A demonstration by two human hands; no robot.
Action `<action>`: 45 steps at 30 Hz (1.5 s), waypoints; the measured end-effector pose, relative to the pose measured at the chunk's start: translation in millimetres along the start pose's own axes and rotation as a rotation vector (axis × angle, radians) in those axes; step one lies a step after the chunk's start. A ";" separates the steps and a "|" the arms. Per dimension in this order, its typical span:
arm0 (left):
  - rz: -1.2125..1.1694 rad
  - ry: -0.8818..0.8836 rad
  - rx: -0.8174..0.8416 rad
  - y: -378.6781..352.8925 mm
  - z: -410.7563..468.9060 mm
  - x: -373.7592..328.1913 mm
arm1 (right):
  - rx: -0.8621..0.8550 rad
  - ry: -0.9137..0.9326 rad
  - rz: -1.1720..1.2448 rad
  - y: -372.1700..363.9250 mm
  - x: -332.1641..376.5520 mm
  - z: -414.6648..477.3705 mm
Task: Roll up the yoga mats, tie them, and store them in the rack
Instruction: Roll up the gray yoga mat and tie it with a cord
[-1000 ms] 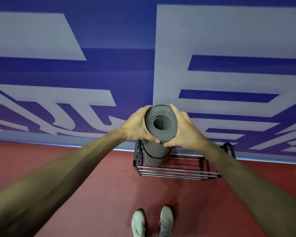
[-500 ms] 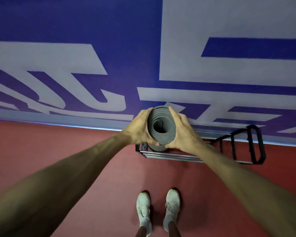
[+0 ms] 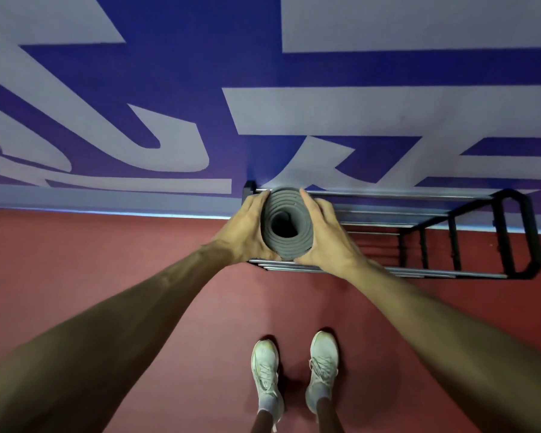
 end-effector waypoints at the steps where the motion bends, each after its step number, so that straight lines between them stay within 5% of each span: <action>1: 0.008 -0.006 -0.002 -0.4 2.4 2.2 | -0.013 0.005 0.008 0.0 -2.4 1.8; 14: -0.112 0.174 0.040 -2.7 -18.1 1.0 | 0.060 -0.152 0.157 5.4 -17.9 -10.0; 25: 0.046 0.224 0.018 5.8 -26.2 -57.8 | 0.115 -0.491 0.351 23.2 -56.5 -47.9; 33: 0.059 0.240 -0.021 10.4 -45.5 -114.0 | 0.052 -0.297 0.178 80.3 -18.6 -71.5; 45: -0.219 0.122 -0.205 70.1 -149.9 -224.0 | -0.044 -0.081 -0.017 164.0 94.5 -160.8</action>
Point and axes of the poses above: each hand's wrist, its own z-axis towards the middle knuckle, its own y-axis out of the back of the hand, x = y × z, the point moved 7 cm from there along z, towards the middle knuckle, and after that the axes turned 1 degree about y, right-handed, at the moved point
